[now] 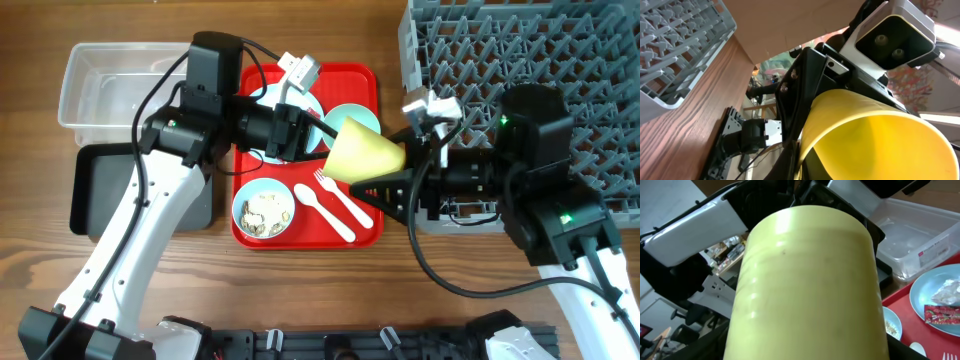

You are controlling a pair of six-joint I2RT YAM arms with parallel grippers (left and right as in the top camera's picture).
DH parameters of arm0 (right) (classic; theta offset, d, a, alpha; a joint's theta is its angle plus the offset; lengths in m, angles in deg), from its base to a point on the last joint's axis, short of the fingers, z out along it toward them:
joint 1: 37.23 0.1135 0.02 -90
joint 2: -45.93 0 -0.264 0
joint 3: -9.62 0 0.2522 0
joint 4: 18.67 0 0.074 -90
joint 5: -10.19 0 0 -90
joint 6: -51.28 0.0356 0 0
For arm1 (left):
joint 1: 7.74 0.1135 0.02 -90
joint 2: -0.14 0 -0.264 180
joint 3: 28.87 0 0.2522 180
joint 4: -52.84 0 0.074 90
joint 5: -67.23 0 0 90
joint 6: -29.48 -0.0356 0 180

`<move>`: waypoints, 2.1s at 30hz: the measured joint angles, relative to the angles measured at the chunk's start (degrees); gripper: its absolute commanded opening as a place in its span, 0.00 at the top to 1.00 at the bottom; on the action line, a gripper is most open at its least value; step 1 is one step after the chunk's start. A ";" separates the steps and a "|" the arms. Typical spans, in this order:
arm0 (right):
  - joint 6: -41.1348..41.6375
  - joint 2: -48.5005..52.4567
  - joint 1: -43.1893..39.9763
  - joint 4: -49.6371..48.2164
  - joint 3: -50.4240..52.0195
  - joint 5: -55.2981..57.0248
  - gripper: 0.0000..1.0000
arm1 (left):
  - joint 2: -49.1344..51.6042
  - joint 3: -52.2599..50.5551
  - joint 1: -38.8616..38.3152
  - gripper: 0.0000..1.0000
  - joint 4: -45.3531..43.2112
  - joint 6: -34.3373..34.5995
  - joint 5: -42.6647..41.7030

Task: Sort waste into correct bins and load items into the dishwasher rack
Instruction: 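Lift the yellow cup and hand it to the right gripper, then carry the yellow cup with the right gripper into the rack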

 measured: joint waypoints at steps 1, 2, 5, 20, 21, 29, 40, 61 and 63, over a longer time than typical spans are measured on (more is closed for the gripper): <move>0.22 -0.02 0.22 -0.13 0.00 0.57 0.12 | 0.00 0.00 0.00 0.96 0.00 -0.02 0.00; 0.39 -0.02 0.26 -0.31 0.00 1.01 0.11 | 0.00 0.00 0.00 0.96 0.02 -0.02 0.00; 0.68 -0.31 0.26 -0.46 0.00 2.54 0.11 | 0.00 0.00 0.00 0.96 0.02 -0.02 0.00; 2.51 -5.46 0.24 -0.79 0.00 9.35 0.25 | 0.00 0.00 -0.04 0.96 0.02 -0.02 -0.59; 2.51 -5.46 0.24 -0.81 0.00 9.35 0.25 | 0.00 0.00 -0.04 0.96 0.00 -0.02 -0.63; 2.78 -5.44 0.13 -0.74 0.00 9.35 0.43 | 0.00 0.00 -0.04 0.66 -0.07 -0.09 -1.11; 6.64 -11.30 0.20 7.17 -0.04 19.47 0.40 | 0.00 -0.02 2.43 0.31 0.00 0.59 -0.57; 27.93 -5.18 0.20 44.26 -6.91 71.28 0.44 | -0.24 -0.04 11.74 0.41 18.49 -8.31 7.65; 28.06 -0.68 0.20 44.00 -6.91 72.04 0.44 | -0.81 -0.04 11.74 0.40 21.22 -9.22 11.15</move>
